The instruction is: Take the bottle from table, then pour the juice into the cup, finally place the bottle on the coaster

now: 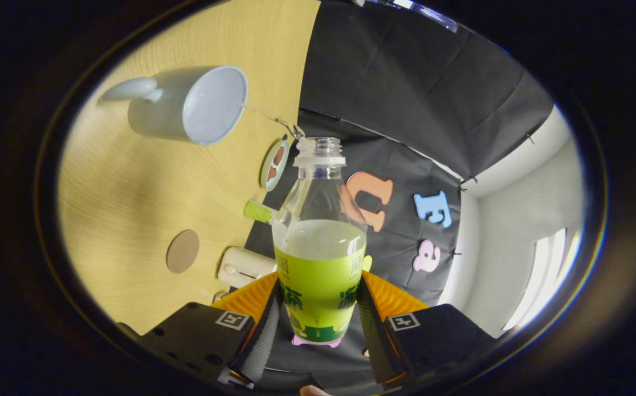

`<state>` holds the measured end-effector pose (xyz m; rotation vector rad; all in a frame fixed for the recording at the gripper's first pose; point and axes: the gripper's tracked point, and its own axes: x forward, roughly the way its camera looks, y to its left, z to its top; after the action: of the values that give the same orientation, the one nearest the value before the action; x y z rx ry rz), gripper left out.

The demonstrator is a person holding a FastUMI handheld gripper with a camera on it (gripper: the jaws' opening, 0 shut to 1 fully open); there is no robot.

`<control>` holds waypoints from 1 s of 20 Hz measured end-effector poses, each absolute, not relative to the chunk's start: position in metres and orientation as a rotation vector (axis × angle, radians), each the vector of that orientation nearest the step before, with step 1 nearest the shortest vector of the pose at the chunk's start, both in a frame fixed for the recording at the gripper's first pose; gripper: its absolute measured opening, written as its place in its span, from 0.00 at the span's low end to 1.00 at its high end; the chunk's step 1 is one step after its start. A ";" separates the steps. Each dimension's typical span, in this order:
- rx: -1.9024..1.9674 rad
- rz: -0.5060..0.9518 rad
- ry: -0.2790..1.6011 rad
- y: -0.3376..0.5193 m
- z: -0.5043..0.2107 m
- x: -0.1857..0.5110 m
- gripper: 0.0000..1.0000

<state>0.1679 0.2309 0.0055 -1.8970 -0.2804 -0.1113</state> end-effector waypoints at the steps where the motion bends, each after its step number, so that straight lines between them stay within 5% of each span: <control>1: -1.900 -0.114 -0.280 0.230 0.006 0.167 0.77; 20: -1.946 -0.130 -0.315 0.234 0.014 0.158 0.77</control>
<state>0.1582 0.2339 0.0137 -1.9465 -0.3146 -0.1297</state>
